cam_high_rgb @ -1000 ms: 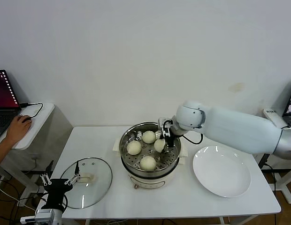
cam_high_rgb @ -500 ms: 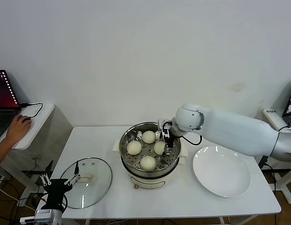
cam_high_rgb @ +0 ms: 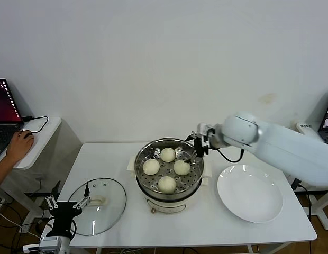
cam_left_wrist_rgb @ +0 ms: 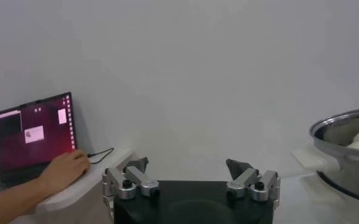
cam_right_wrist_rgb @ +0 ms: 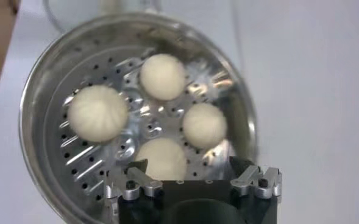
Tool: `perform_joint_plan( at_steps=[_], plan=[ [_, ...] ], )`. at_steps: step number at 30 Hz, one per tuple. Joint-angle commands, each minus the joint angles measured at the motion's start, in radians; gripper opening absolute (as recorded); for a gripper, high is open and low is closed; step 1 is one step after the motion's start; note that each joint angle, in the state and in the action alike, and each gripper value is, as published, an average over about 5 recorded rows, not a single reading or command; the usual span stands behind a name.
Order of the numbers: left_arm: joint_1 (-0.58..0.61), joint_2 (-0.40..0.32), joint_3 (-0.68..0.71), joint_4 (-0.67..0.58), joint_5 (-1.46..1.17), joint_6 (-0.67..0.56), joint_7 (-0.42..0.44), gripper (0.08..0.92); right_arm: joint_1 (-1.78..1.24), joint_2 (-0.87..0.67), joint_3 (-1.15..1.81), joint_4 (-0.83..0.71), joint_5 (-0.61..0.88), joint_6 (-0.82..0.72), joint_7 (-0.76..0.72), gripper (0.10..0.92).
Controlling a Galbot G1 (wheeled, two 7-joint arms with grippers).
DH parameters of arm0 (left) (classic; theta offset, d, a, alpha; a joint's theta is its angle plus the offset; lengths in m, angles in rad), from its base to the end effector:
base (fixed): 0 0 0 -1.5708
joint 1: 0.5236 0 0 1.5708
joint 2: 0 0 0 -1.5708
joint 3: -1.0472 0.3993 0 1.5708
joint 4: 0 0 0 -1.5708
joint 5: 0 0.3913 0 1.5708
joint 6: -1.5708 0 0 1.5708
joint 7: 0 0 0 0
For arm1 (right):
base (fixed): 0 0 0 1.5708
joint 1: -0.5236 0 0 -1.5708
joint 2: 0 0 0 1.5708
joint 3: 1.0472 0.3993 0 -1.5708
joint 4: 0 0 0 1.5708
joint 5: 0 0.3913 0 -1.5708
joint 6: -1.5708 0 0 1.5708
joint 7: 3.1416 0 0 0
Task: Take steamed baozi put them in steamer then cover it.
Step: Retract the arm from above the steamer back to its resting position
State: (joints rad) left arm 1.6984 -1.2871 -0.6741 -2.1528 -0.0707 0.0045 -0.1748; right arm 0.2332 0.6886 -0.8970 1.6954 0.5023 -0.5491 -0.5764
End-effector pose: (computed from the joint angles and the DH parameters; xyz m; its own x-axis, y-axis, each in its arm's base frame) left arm 0.1582 0.0986 -0.3256 -0.9905 -0.1365 0.0142 -0.1287 0.9598 0.2494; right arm 0.5141 -0.0268 -0.0930 -0.4615 -0.4966 0.7351 -0.8824 0.1717 -0.4380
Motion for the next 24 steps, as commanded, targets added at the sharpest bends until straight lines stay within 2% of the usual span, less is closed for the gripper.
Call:
perform_joint_plan(
  at_steps=[1,6,10,14,19,24],
  plan=[
    [0.007,-0.003,0.010,0.003,0.002,-0.006,0.005,0.823,-0.777,-0.214,0.735,0.231,0.113,0.233,0.506,0.823],
    [0.014,-0.005,0.030,0.012,0.008,-0.016,0.007,0.823,-1.234,0.015,1.233,0.240,-0.065,0.406,0.548,0.823],
    [0.014,-0.005,0.049,0.022,0.019,-0.010,-0.001,0.823,-1.455,0.240,1.463,0.236,-0.214,0.510,0.474,0.822],
    [0.004,-0.004,0.063,0.055,0.073,-0.014,-0.013,0.823,-1.598,0.453,1.650,0.253,-0.289,0.572,0.390,0.823],
    [-0.015,0.010,0.055,0.140,0.340,-0.042,-0.042,0.823,-1.716,0.629,1.817,0.298,-0.303,0.577,0.345,0.822],
    [-0.030,0.050,-0.015,0.242,0.774,-0.102,-0.041,0.823,-1.791,0.672,1.910,0.316,-0.310,0.575,0.349,0.823]
  ],
)
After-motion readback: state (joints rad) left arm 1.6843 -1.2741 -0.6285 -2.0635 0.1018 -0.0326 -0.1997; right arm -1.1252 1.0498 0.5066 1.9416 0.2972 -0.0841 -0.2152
